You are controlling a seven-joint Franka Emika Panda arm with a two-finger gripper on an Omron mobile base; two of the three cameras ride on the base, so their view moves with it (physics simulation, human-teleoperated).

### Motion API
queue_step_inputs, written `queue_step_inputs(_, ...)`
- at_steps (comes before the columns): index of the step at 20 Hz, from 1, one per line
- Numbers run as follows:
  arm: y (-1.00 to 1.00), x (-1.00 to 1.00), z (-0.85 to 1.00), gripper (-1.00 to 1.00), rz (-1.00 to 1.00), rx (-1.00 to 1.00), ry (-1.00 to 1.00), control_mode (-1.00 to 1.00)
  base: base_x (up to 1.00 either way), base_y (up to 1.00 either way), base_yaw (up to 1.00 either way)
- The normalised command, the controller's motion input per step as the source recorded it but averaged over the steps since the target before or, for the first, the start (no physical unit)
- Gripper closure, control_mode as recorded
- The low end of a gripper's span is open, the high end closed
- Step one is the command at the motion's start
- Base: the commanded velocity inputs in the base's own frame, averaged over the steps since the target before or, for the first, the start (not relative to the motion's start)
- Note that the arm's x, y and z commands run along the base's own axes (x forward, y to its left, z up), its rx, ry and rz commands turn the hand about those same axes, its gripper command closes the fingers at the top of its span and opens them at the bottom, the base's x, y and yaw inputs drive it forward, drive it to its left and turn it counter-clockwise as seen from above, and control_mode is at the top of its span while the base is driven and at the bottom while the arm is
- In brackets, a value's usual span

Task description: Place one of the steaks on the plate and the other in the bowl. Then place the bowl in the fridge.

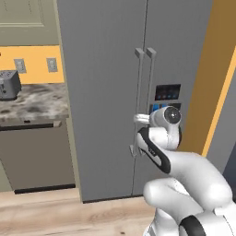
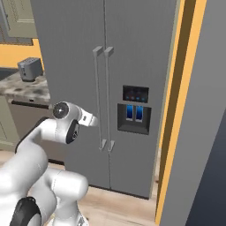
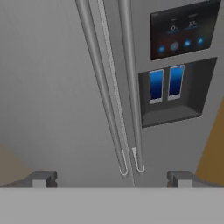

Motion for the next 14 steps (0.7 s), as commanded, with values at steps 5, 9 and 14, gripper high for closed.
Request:
queue_step_inputs(5,-0.02,0.37,0.0,-1.0,0.0,0.0,0.04,-1.0,0.0,0.0,0.0)
queue_step_inputs(9,0.0,0.41,0.0,-1.0,0.0,0.0,0.04,-1.0,0.0,0.0,0.0)
queue_step_inputs(14,0.0,0.36,0.0,-1.0,0.0,0.0,-0.01,-1.0,0.0,0.0,0.0)
